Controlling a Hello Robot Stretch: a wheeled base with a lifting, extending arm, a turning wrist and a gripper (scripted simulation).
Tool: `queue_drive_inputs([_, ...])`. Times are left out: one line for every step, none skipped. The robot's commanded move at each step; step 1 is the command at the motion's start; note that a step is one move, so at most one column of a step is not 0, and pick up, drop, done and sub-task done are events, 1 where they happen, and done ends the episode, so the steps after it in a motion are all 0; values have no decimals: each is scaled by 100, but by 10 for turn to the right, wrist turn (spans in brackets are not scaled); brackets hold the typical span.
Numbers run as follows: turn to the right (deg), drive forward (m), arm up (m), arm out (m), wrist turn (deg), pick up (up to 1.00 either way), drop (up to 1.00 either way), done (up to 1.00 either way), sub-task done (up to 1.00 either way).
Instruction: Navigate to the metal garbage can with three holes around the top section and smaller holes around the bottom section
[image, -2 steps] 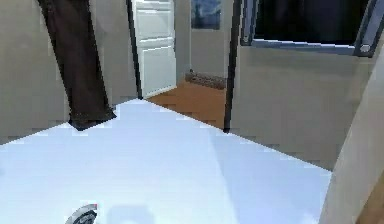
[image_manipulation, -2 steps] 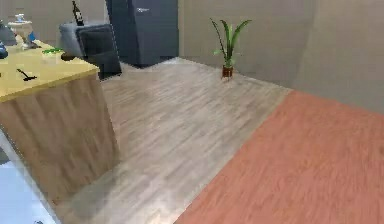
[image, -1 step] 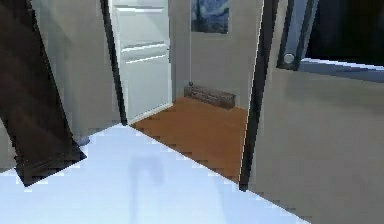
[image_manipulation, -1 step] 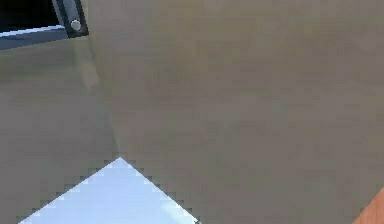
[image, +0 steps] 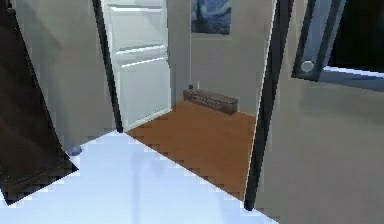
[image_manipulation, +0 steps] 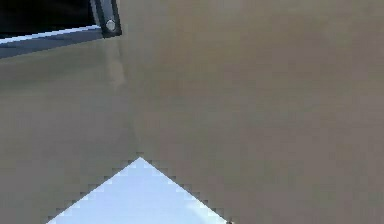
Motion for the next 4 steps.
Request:
queue_drive_inputs([-60, 0, 0, 0, 0, 0, 0, 0, 0])
queue_drive_inputs([0, 100, 0, 0, 0, 0, 0, 0, 0])
queue_drive_inputs([-60, 0, 0, 0, 0, 0, 0, 0, 0])
queue_drive_inputs([0, 60, 0, 0, 0, 0, 0, 0, 0])
